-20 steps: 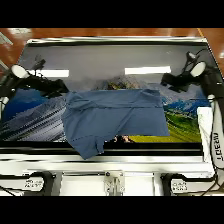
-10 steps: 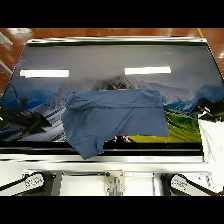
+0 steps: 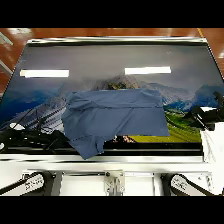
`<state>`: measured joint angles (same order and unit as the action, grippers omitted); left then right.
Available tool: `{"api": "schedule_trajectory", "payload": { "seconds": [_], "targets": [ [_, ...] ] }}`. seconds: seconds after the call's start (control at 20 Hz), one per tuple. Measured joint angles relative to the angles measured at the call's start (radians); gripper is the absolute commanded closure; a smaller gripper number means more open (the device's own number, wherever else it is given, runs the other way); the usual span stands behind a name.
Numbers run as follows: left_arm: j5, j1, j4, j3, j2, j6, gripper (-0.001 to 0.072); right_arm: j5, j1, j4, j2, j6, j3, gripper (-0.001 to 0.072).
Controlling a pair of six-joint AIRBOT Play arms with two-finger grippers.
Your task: Fold the shirts.
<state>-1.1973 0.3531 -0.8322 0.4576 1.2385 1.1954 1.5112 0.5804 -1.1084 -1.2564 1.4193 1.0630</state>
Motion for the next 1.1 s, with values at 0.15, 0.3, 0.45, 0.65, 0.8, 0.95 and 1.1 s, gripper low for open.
{"api": "schedule_trajectory", "payload": {
  "seconds": [0.15, 0.3, 0.45, 0.65, 0.8, 0.95, 1.1],
  "targets": [
    [0.069, -0.050, 0.057, -0.014, 0.021, -0.003, 0.0562, -0.014, 0.001, 0.003, 0.000, -0.002, -0.005, 0.0083],
    [0.124, -0.088, 0.103, -0.019, 0.040, -0.005, 0.0671, -0.029, 0.001, -0.009, 0.000, -0.005, -0.021, 0.0083],
    [0.136, -0.099, 0.125, -0.006, 0.042, -0.006, 0.0672, -0.044, 0.003, -0.037, -0.019, -0.021, -0.083, 0.0083],
    [0.094, -0.103, 0.133, 0.044, 0.005, -0.018, 0.0672, -0.080, 0.003, -0.011, -0.108, -0.056, -0.153, 0.0084],
    [0.066, -0.103, 0.133, 0.082, -0.023, -0.021, 0.0672, -0.142, 0.003, 0.009, -0.170, -0.066, -0.172, 0.0085],
    [0.044, -0.103, 0.134, 0.111, -0.035, -0.021, 0.0672, -0.191, 0.000, 0.046, -0.224, -0.070, -0.179, 0.0086],
    [0.031, -0.103, 0.135, 0.134, -0.040, -0.017, 0.0672, -0.219, -0.026, 0.068, -0.275, -0.082, -0.181, 0.0090]
  ]
}}
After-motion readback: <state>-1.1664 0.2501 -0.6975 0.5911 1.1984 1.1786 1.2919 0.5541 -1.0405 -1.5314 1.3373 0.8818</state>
